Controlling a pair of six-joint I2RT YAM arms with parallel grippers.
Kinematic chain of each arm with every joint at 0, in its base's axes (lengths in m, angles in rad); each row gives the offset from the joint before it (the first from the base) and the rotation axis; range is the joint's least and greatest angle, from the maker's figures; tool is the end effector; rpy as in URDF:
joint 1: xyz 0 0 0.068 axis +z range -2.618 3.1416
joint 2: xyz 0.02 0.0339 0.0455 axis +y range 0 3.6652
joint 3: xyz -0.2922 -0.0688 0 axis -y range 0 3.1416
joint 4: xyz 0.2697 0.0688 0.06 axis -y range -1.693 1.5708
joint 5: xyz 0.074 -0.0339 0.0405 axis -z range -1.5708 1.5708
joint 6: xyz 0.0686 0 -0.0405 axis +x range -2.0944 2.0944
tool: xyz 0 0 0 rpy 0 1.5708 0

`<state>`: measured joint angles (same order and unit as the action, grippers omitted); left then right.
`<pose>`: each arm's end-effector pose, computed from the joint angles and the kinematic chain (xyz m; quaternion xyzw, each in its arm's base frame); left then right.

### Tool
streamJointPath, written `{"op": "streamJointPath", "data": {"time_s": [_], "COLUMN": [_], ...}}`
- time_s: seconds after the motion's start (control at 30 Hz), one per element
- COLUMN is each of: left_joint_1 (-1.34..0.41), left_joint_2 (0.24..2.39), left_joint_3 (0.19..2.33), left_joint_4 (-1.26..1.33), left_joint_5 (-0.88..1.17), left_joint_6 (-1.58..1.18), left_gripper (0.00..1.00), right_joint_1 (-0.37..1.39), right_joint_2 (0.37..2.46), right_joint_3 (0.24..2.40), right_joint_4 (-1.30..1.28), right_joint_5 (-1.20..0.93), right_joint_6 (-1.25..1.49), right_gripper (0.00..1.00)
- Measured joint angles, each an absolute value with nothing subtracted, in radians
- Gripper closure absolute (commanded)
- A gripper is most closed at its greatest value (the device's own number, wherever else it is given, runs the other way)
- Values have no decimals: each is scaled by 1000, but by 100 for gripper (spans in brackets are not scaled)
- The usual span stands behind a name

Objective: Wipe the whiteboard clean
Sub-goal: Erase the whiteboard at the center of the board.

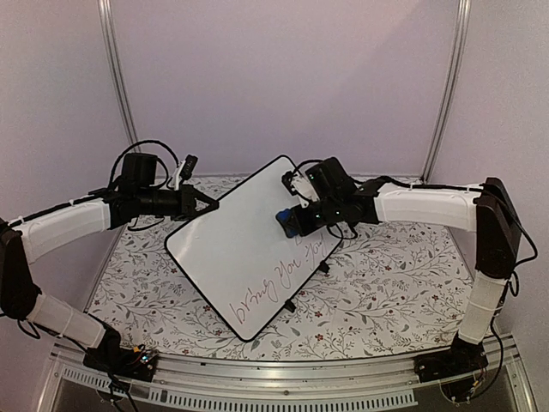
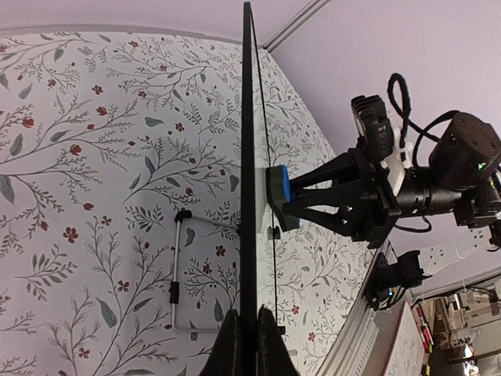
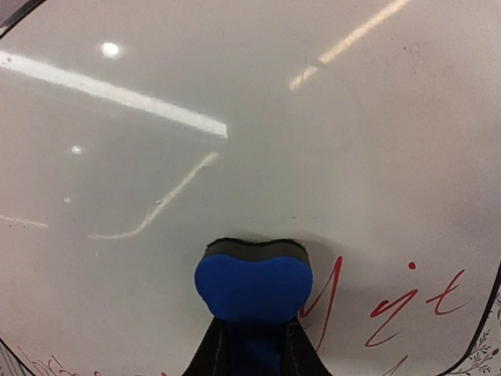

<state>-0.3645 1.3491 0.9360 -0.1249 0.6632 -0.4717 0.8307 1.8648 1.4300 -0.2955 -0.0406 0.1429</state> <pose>0.2996 -0.1595 0.2796 0.1165 0.8297 -0.4483 0.3117 0.3221 0.3569 0.2389 -0.3156 0.8566 0.2072 0.3518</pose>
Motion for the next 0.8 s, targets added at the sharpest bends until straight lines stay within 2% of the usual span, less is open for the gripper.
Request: {"op": "streamJointPath", "data": {"time_s": [0.3, 0.8], "left_joint_1": [-364, -364], "left_joint_2": [1349, 1349], "left_joint_3": [936, 936], "left_joint_4": [-125, -124], "left_joint_5": [664, 665], "left_joint_6": [-472, -472], "left_gripper": [100, 100], "right_joint_1": [831, 839], "right_joint_2": [1811, 1786], "right_joint_3": [1296, 1234], "right_joint_4": [-247, -232], "right_joint_5": [-74, -80], "right_joint_6": [171, 187], "right_gripper": [95, 95]}}
